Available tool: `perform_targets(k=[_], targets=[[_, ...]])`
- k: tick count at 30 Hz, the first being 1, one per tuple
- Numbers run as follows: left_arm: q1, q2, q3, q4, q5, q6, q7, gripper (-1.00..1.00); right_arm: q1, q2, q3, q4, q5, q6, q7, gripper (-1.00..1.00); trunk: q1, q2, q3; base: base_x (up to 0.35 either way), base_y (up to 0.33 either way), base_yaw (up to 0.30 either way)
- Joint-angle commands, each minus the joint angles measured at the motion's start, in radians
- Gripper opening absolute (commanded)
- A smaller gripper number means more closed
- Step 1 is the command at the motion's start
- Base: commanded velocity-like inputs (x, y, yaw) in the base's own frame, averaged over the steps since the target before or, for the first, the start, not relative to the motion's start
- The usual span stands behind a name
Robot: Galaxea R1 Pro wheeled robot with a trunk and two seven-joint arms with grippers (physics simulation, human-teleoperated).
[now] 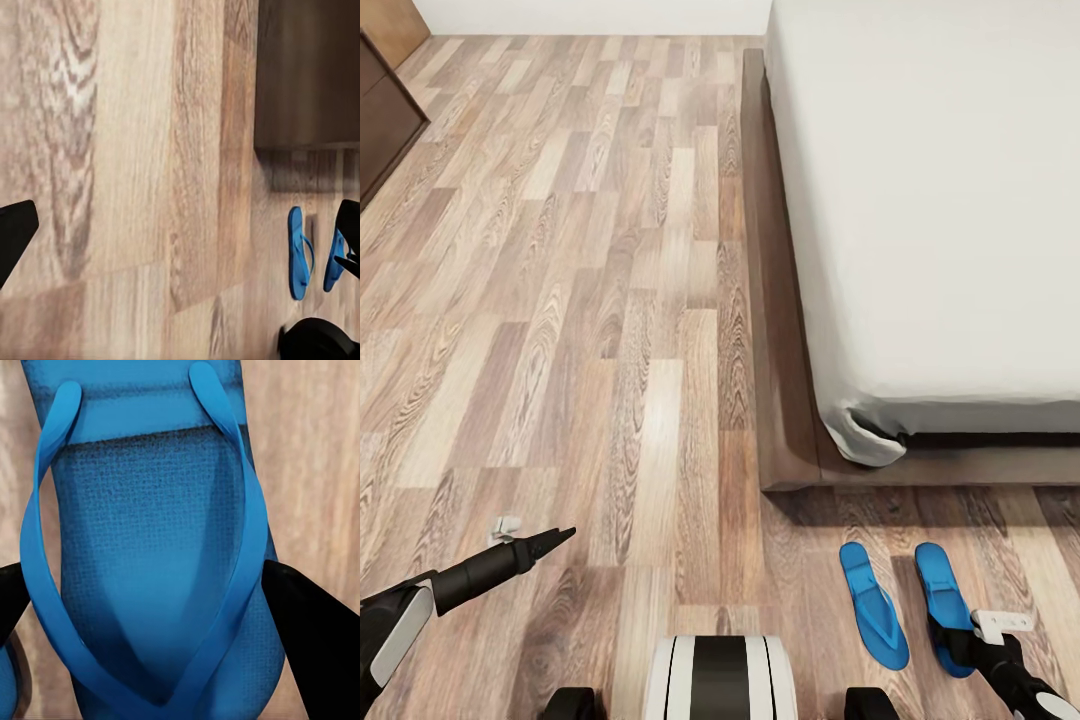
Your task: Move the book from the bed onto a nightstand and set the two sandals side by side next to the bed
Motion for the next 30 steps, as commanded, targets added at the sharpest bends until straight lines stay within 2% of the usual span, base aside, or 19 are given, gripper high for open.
perform_targets(k=[1,11,30], targets=[[0.000,0.000,0.000,0.000,0.005,0.010,-0.001,1.00,-0.001,-0.001,0.006,0.001,-0.011,-0.005,0.002,-1.00,0.000,0.000,0.000,0.000,0.000,0.000],[0.000,0.000,-0.001,0.000,0.005,0.010,0.002,1.00,-0.001,-0.002,0.006,0.001,-0.010,-0.005,0.002,-1.00,0.004,-0.002,-0.035,0.000,0.000,0.000],[0.000,0.000,-0.001,0.001,0.008,0.008,0.003,1.00,-0.001,-0.002,0.006,0.001,-0.010,-0.005,0.001,-1.00,0.004,-0.002,-0.035,0.035,0.028,0.000]])
